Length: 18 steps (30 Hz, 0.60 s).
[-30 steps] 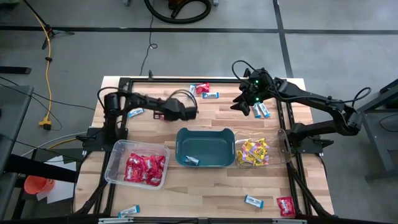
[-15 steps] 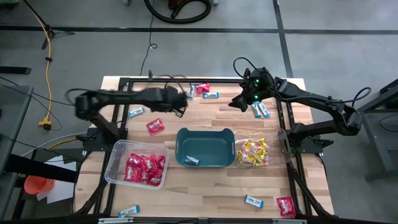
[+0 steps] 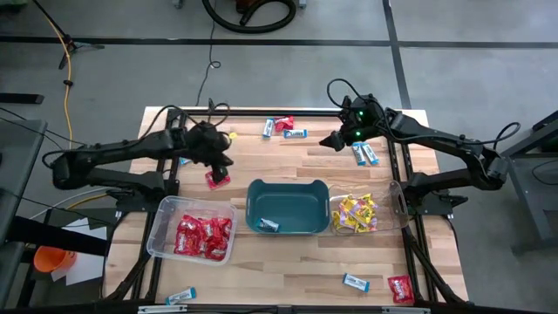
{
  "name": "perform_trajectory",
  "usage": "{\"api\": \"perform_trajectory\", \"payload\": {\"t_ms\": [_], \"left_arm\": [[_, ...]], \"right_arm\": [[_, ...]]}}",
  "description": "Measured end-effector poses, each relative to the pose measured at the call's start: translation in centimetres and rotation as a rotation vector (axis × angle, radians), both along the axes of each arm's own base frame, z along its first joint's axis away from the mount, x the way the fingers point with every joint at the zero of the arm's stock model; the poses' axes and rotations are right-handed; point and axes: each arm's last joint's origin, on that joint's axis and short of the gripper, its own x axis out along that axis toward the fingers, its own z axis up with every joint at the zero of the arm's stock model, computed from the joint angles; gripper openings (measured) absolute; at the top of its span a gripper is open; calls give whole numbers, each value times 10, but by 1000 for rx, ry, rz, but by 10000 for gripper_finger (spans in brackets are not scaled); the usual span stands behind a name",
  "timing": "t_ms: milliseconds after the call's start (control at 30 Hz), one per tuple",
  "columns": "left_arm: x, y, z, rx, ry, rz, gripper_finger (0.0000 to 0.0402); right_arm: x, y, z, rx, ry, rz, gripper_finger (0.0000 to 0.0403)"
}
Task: Sort candy
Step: Put the red candy into the left transparent bin
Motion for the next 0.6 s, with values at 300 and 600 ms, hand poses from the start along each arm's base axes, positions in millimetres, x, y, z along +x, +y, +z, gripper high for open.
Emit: {"api": "perform_trajectory", "payload": {"t_ms": [300, 600], "left_arm": [[-4, -1, -9, -8, 255, -124, 125], [14, -18, -28, 43, 407, -303, 259]], "right_arm": [[-1, -2, -1, -72, 28, -19, 243], [-3, 1, -5, -85, 77, 32, 243]]}}
